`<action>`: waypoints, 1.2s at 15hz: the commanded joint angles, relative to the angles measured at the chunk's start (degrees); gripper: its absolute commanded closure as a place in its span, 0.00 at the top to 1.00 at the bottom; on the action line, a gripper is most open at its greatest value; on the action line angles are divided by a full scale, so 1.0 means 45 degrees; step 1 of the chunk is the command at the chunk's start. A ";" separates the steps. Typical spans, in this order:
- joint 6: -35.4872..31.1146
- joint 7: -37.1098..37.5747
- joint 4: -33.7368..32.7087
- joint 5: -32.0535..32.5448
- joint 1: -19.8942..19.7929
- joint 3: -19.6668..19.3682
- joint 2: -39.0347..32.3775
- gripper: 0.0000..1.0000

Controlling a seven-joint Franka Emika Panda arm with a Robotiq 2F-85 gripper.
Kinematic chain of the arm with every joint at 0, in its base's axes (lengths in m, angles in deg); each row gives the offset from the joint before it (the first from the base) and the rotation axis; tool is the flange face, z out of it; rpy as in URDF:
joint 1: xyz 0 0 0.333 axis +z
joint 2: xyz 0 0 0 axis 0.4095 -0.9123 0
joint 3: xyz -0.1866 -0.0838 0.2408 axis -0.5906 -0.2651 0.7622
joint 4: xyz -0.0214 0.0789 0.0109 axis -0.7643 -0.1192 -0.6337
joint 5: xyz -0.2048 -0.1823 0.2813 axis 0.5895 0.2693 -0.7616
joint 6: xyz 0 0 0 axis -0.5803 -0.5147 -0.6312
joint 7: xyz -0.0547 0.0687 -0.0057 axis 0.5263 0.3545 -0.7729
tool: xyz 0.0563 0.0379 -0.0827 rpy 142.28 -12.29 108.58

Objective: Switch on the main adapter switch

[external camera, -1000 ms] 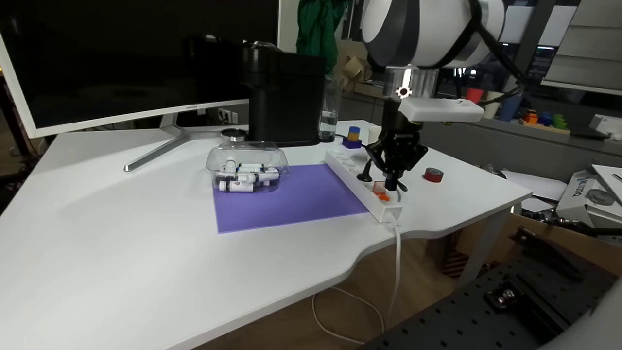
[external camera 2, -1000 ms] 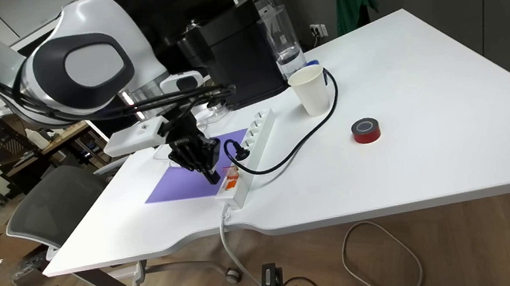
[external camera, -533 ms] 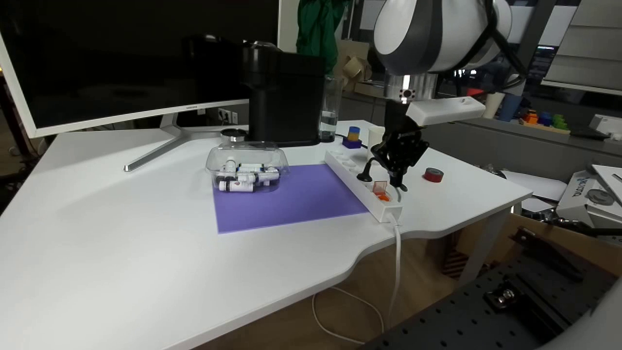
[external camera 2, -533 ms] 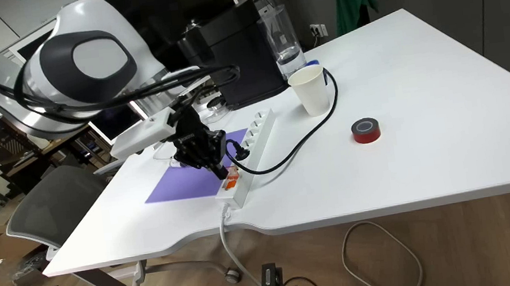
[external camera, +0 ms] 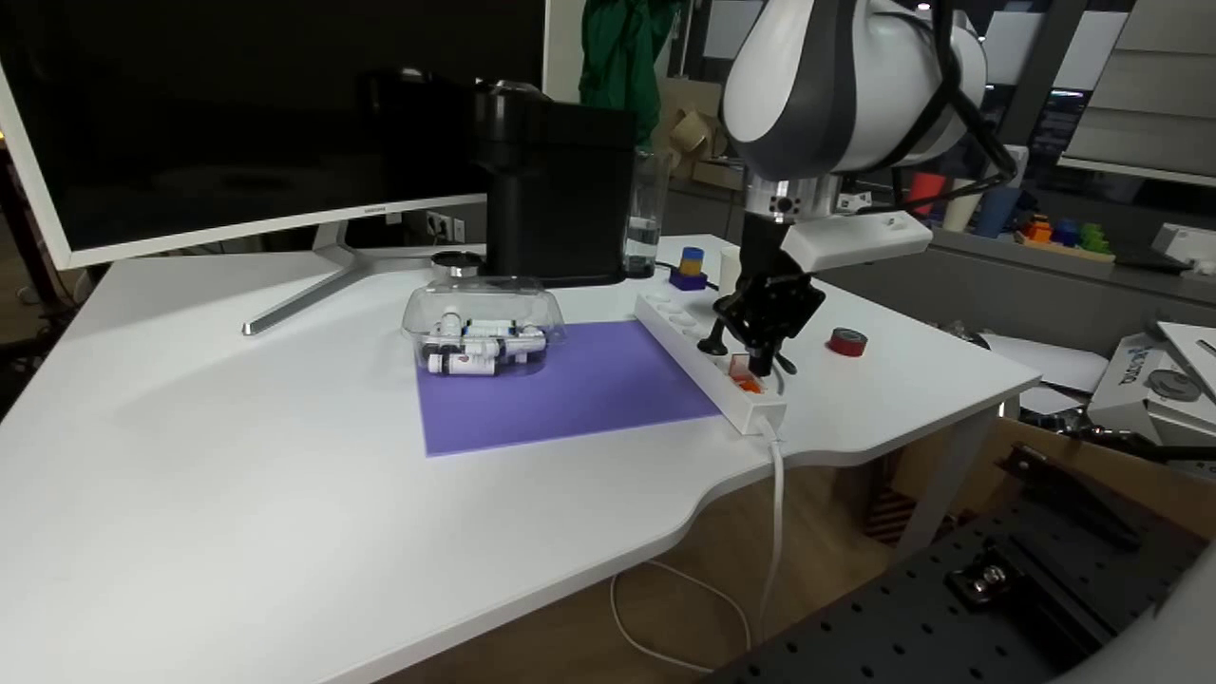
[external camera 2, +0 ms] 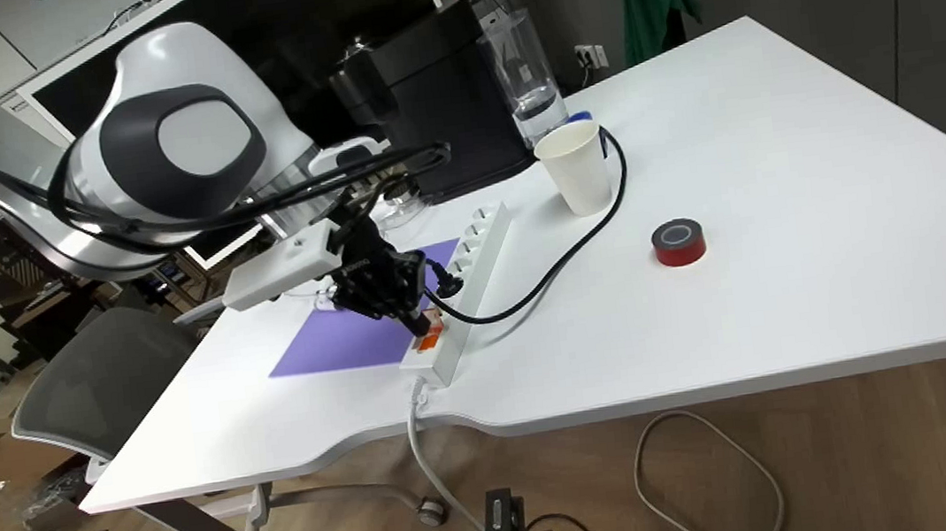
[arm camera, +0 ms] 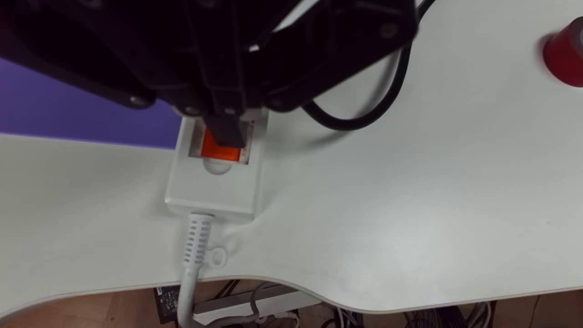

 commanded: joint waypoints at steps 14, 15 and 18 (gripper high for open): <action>-0.0316 -0.0917 -0.0659 -0.2519 -0.0841 0.1063 -0.1480 0.00; -0.0197 -0.1214 -0.0750 -0.2789 -0.1097 0.1301 -0.1583 0.00; 0.0416 -0.2242 -0.1189 -0.3697 -0.1940 0.1991 -0.1964 0.00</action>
